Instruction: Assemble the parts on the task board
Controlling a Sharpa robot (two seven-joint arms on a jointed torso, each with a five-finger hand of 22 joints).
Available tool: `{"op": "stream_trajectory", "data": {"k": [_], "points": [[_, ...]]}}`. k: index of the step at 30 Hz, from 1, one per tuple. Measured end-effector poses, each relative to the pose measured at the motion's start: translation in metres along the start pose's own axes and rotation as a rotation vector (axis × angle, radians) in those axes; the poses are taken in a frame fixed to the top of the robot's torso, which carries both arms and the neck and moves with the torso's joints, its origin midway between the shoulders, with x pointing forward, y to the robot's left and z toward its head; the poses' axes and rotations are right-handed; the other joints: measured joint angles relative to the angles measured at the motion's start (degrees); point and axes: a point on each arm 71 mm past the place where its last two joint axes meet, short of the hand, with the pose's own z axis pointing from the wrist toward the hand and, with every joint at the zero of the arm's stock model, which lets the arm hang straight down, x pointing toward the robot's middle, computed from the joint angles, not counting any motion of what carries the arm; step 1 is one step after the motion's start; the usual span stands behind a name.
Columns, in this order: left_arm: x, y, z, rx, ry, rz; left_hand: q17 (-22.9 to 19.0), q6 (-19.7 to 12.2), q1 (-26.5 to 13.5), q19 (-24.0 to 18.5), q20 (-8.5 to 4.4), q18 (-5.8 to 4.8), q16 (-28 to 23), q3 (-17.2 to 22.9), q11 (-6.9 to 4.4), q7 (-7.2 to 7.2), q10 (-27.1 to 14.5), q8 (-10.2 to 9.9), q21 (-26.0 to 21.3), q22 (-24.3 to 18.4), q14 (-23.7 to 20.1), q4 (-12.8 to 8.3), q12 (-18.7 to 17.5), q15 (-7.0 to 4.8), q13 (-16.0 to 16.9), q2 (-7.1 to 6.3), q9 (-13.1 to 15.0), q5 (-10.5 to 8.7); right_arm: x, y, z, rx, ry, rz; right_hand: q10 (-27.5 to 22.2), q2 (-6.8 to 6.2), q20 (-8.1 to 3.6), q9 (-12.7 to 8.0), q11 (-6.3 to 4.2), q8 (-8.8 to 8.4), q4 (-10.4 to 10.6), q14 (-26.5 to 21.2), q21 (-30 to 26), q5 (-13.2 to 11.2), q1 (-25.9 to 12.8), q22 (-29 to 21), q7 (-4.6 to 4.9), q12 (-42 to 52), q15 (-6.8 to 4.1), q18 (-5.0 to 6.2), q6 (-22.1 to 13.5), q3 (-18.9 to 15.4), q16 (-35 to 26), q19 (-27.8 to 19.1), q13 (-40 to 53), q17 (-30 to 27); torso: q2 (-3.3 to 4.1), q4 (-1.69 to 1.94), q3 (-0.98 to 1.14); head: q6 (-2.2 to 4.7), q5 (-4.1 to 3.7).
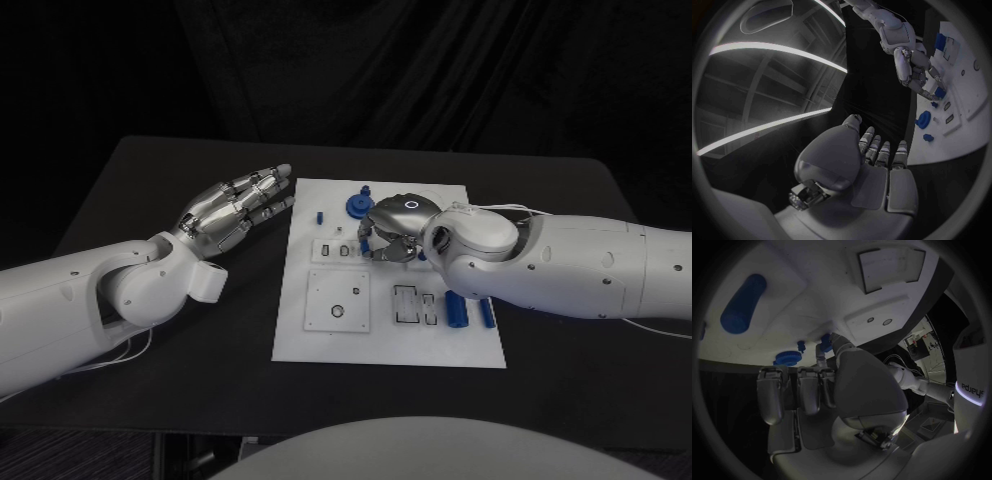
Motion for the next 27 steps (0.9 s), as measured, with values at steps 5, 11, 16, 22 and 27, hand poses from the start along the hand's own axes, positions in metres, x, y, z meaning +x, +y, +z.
{"op": "stream_trajectory", "data": {"k": [5,11,16,22,27], "points": [[0.0000,0.0002,0.0003,-0.002,0.001,0.000,0.00,0.00,-0.24,0.00,0.00,0.00,0.00,0.00,0.00,0.00,0.00,0.00,0.00,0.00,0.00,0.00,0.00,0.00,0.00,0.24,0.00,0.00,0.0004,0.0006,0.0011,0.000,0.000,-0.001,0.00,0.00,0.00,0.00,0.00,-0.05,0.01,0.00,0.00,-0.73,0.00,0.00,0.00,0.00,0.00,0.00,0.00,0.01,0.00,0.00,0.00,0.00,0.01,0.00,0.01,-0.05,0.00],[-0.0002,0.0004,0.0004,-0.004,0.002,-0.001,0.00,0.00,-0.24,0.00,0.00,0.00,0.00,0.00,0.00,0.00,0.00,0.00,0.00,0.00,0.00,0.00,0.00,0.00,0.00,0.24,0.00,0.00,0.0007,0.0006,0.0014,0.001,0.000,-0.001,0.00,-0.30,0.00,0.11,0.00,-0.51,-0.09,0.00,0.00,-2.16,-0.30,0.00,0.00,0.00,0.00,0.00,-0.01,-0.09,0.00,0.00,0.00,0.00,0.03,-0.04,0.01,-0.14,0.00],[-0.0002,0.0006,0.0005,-0.005,0.003,-0.001,0.00,0.00,-0.24,0.00,0.00,0.00,0.00,0.00,0.00,0.00,0.00,0.00,0.00,0.00,0.00,0.00,0.00,0.00,0.00,0.24,0.00,0.00,0.0021,0.0006,0.0014,0.003,0.006,-0.002,0.15,-0.75,0.00,0.32,0.15,-1.44,-0.23,0.00,0.00,-4.83,-0.75,0.04,0.07,0.00,0.00,0.00,-1.21,-0.71,0.00,0.00,0.00,0.00,0.04,-0.04,0.03,-0.14,-0.12],[-0.0002,0.0007,0.0004,-0.006,0.004,-0.002,0.00,0.00,-0.24,0.00,0.00,0.00,0.00,0.31,0.00,0.00,0.00,0.00,0.00,0.00,0.00,0.01,0.00,0.00,0.00,0.24,0.00,0.00,0.0037,0.0008,0.0014,0.005,0.014,-0.003,0.03,-1.28,0.00,0.29,0.28,-2.14,-0.32,0.00,0.00,-6.44,-1.27,0.04,0.19,0.00,0.00,0.00,-2.05,-1.11,0.00,0.00,0.05,0.00,0.04,-0.05,0.03,-0.14,-0.18],[-0.0005,0.0006,0.0002,-0.006,0.003,-0.002,0.00,0.00,-0.24,0.00,0.00,0.00,0.00,0.32,0.00,0.00,0.00,0.00,0.00,0.00,0.00,0.00,0.00,0.00,0.00,0.24,0.00,0.00,0.0036,0.0005,0.0015,0.007,0.015,-0.003,0.10,-2.13,0.20,0.07,0.54,-3.88,0.58,0.00,0.00,-10.14,-2.12,0.04,0.49,0.00,0.00,0.00,-4.95,-2.44,0.00,-0.20,0.04,0.00,0.03,-0.08,0.03,-0.15,-0.18]]}}
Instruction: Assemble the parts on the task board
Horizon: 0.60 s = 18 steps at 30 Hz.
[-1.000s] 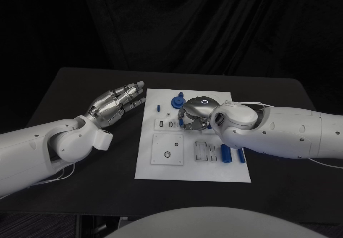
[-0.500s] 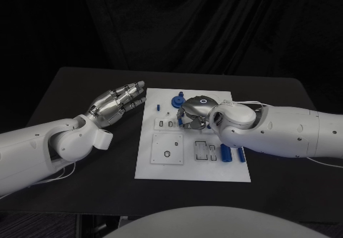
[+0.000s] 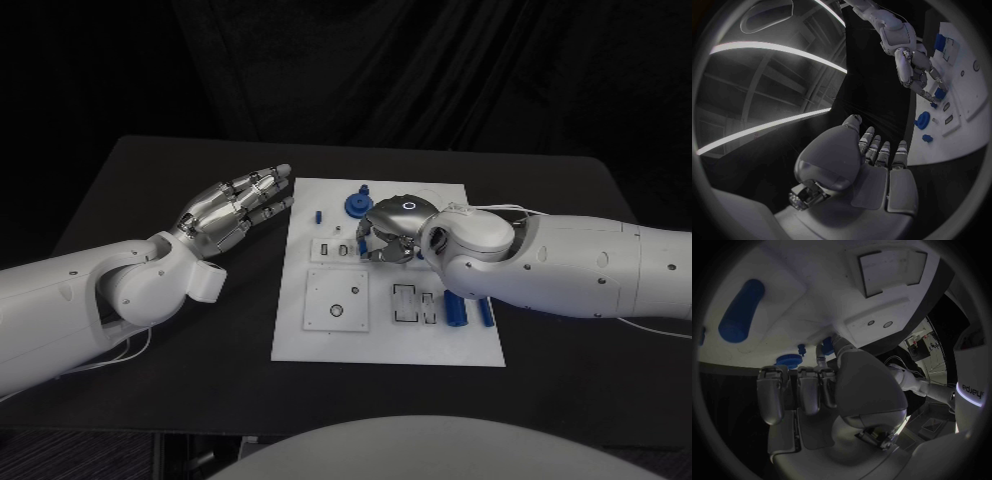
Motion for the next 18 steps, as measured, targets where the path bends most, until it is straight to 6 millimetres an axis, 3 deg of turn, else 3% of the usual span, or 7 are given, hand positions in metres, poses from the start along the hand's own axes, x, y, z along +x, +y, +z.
{"op": "stream_trajectory", "data": {"k": [7,13,18], "points": [[-0.0006,0.0001,-0.0003,-0.002,-0.001,0.000,0.00,-0.21,0.00,0.00,0.00,0.00,0.00,0.00,0.00,0.21,0.00,0.00,0.00,0.00,0.00,0.00,0.00,0.00,0.00,0.00,0.00,0.00,0.0002,-0.0010,0.0001,0.004,0.000,-0.001,-0.12,-0.59,0.00,-0.17,0.12,-0.78,0.86,-0.05,0.00,-2.85,-0.58,-0.01,0.12,0.00,0.37,0.00,-1.23,-0.86,0.00,0.00,0.00,0.00,-0.01,0.00,-0.01,-0.01,-0.02],[-0.0013,0.0001,-0.0009,-0.002,-0.003,0.001,0.00,-0.21,0.00,0.00,0.00,0.00,0.00,0.00,0.00,0.22,0.00,0.00,0.00,0.00,0.00,0.00,0.00,0.00,0.00,0.00,0.00,0.00,0.0004,-0.0037,-0.0013,0.009,-0.009,0.002,-0.01,-0.59,0.00,-0.16,0.40,-1.56,1.34,-0.04,0.00,-3.52,-0.58,-0.01,0.25,0.00,0.37,-0.01,-2.77,-1.34,0.00,0.00,-0.01,0.00,-0.01,0.02,-0.01,-0.01,-0.12],[-0.0014,0.0000,-0.0013,-0.003,-0.004,0.001,0.00,-0.21,-0.17,0.00,0.00,0.00,0.00,0.00,0.00,0.21,0.00,0.00,0.00,0.00,0.00,0.00,0.00,0.00,0.00,-0.17,0.00,0.00,-0.0024,-0.0075,-0.0055,0.010,-0.051,0.015,-0.01,-1.53,0.21,-0.85,0.40,-2.38,3.52,-0.05,0.00,-6.02,-1.48,-0.01,0.10,0.00,0.36,-0.01,-5.71,-2.19,0.00,0.21,-0.01,0.00,-0.01,0.01,-0.01,0.19,0.27]]}}
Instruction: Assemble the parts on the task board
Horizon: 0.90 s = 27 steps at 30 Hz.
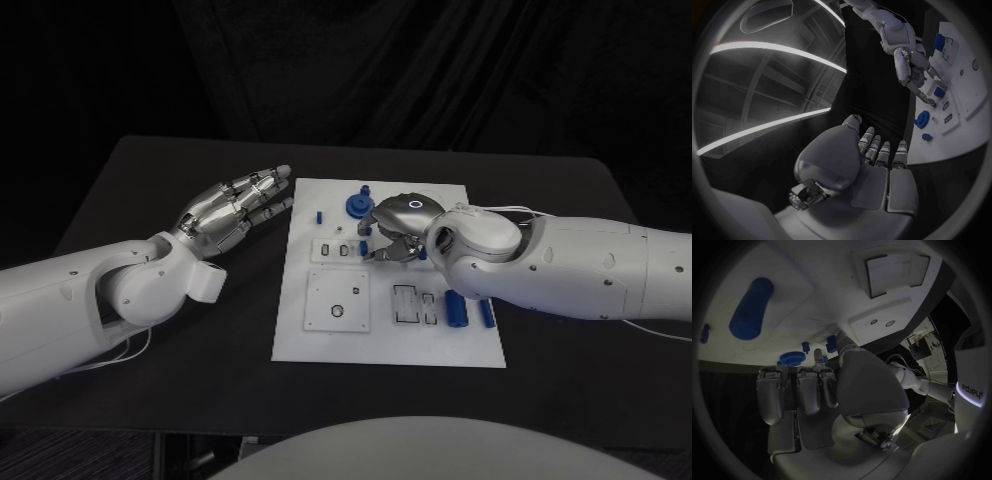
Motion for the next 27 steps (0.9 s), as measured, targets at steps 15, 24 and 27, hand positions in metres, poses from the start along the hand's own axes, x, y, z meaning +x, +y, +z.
{"op": "stream_trajectory", "data": {"k": [15,24,27], "points": [[0.001,-0.005,-0.003,0.020,-0.038,0.077,2.46,5.02,-1.49,6.19,2.73,0.00,7.68,2.97,3.68,0.80,8.69,2.29,3.26,1.72,10.68,-1.03,10.72,3.34,1.79,-1.49,0.63,0.66,-0.069,-0.018,-0.024,-0.041,-0.291,0.006,0.00,-1.20,0.00,-0.23,0.00,0.24,3.90,0.00,0.00,0.15,0.29,-0.01,-0.28,0.00,0.00,0.00,-0.27,0.05,0.00,0.00,-0.01,0.00,-0.15,-0.02,0.07,3.95,-0.17],[0.001,-0.024,0.018,0.046,-0.040,0.263,9.08,17.22,-0.05,33.89,3.83,-0.02,30.16,7.94,8.67,3.68,25.08,9.85,19.07,8.62,33.46,0.03,27.68,6.22,8.09,-5.25,2.53,0.06,-0.091,-0.048,-0.039,-0.003,-0.359,0.015,0.01,3.99,0.00,-0.54,0.00,0.96,1.53,0.00,0.00,9.26,5.48,-0.01,-0.01,0.00,0.00,0.00,2.50,3.01,0.00,0.00,-0.01,0.00,-0.61,-0.26,0.20,8.16,0.49],[0.000,-0.030,0.026,0.033,-0.037,0.387,11.83,19.12,1.79,40.60,2.53,-0.02,38.04,12.32,6.91,4.72,29.44,12.00,24.35,11.19,36.76,-0.90,31.47,4.21,10.42,-7.49,2.67,-3.16,-0.092,-0.060,-0.042,0.027,-0.362,0.028,0.00,4.42,0.00,-0.74,0.00,1.07,1.44,0.00,0.00,10.77,5.91,-0.01,0.20,0.00,0.00,0.00,3.10,3.57,0.00,0.00,-0.01,0.00,-1.04,-0.40,0.31,8.57,0.76]]}}
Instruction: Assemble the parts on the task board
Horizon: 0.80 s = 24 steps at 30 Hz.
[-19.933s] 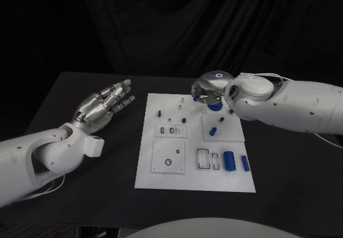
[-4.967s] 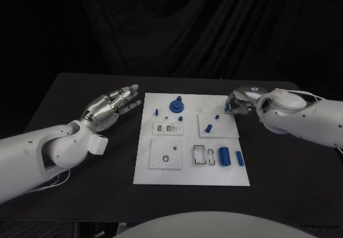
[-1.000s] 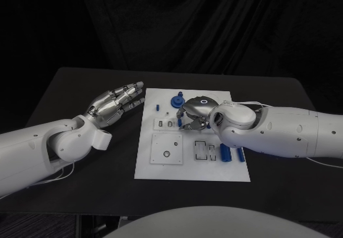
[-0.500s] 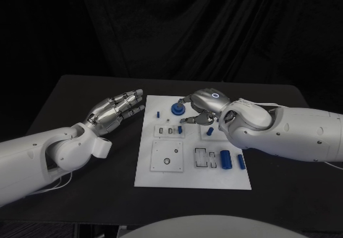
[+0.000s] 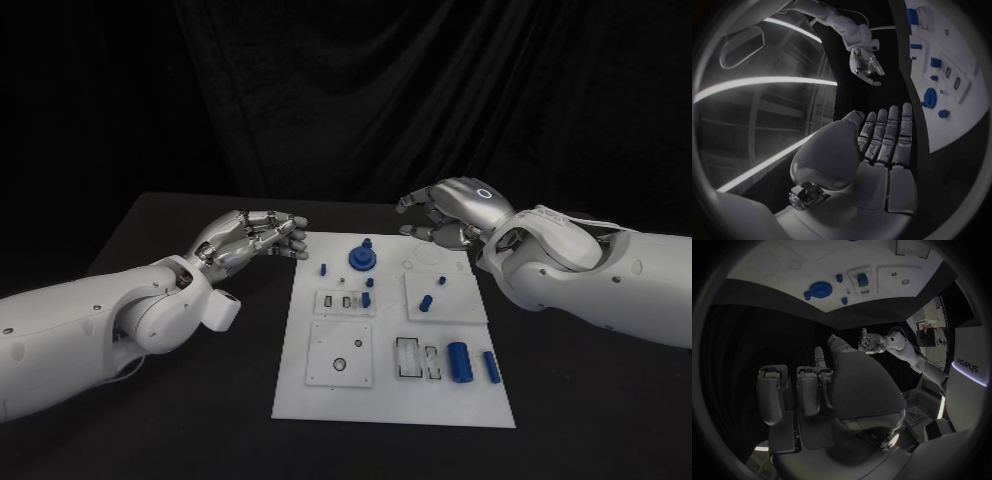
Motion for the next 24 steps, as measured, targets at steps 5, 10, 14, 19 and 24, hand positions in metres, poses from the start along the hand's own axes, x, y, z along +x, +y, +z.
{"op": "stream_trajectory", "data": {"k": [5,10,14,19,24], "points": [[0.010,-0.001,0.017,-0.051,0.046,0.210,5.28,3.03,-0.57,6.38,-2.98,0.01,12.21,4.72,-3.55,0.61,5.12,2.71,7.68,4.46,5.31,1.48,7.23,-3.27,6.43,-2.17,0.63,-8.78,-0.002,-0.020,-0.004,0.059,0.004,0.012,0.00,0.31,0.00,-0.16,0.00,0.00,-0.30,0.00,0.00,1.34,0.31,0.00,-0.08,0.00,0.00,0.00,0.71,0.31,0.00,0.00,0.00,0.00,-0.94,-0.27,0.23,0.30,0.66],[0.023,0.003,0.030,-0.107,0.088,0.380,10.46,5.00,-2.68,10.58,-4.70,0.00,21.43,4.85,-5.63,-0.78,8.11,5.19,13.17,8.00,8.79,5.71,14.79,-5.43,14.96,-3.08,2.24,-14.94,0.000,-0.031,-0.007,0.096,0.015,0.023,0.00,0.76,0.00,-0.37,0.00,0.00,-0.47,0.00,0.00,2.89,0.76,-0.01,0.23,0.00,0.00,0.00,1.02,0.79,0.00,0.00,0.00,0.00,-2.33,-0.54,0.77,0.01,1.49],[0.036,0.004,0.044,-0.133,0.125,0.509,19.40,6.09,-6.59,13.73,-6.21,0.00,30.29,2.29,-7.02,-1.88,16.83,7.56,18.74,11.81,14.78,6.88,25.01,-6.84,29.87,-2.21,4.66,-19.98,0.005,-0.037,-0.010,0.120,0.035,0.029,0.00,0.78,0.00,-0.49,0.00,0.00,-0.31,0.00,0.00,3.49,0.78,-0.01,0.23,0.00,0.00,0.00,1.02,0.95,0.00,0.00,-0.01,0.00,-3.14,-0.91,1.16,-0.06,2.13],[0.052,0.007,0.058,-0.170,0.169,0.645,59.82,5.76,-11.64,21.33,-8.34,-1.82,48.89,-2.55,-8.40,-3.62,44.65,13.16,42.08,37.28,41.39,7.06,46.02,-8.78,61.60,-2.08,13.20,-21.56,0.013,-0.041,-0.010,0.136,0.063,0.034,0.00,1.22,0.00,-0.85,0.00,0.00,-0.94,0.00,0.00,5.55,1.22,-0.01,0.43,0.00,0.00,0.00,1.22,1.58,0.00,0.00,0.00,0.00,-4.00,-1.38,1.58,-0.60,3.17],[0.066,0.008,0.068,-0.224,0.195,0.753,62.48,4.82,-13.11,33.69,-9.50,-5.16,50.77,-4.79,-10.34,-5.35,48.03,21.04,57.52,60.88,45.56,7.07,49.56,-10.16,62.60,-2.10,26.15,-20.20,0.016,-0.040,-0.007,0.138,0.077,0.037,0.00,1.21,0.00,-0.93,0.00,0.00,-0.79,0.00,0.00,5.95,1.22,0.02,0.42,0.00,0.00,0.00,1.22,1.73,0.00,0.00,0.00,0.00,-4.75,-1.91,2.02,-1.53,4.04]]}}
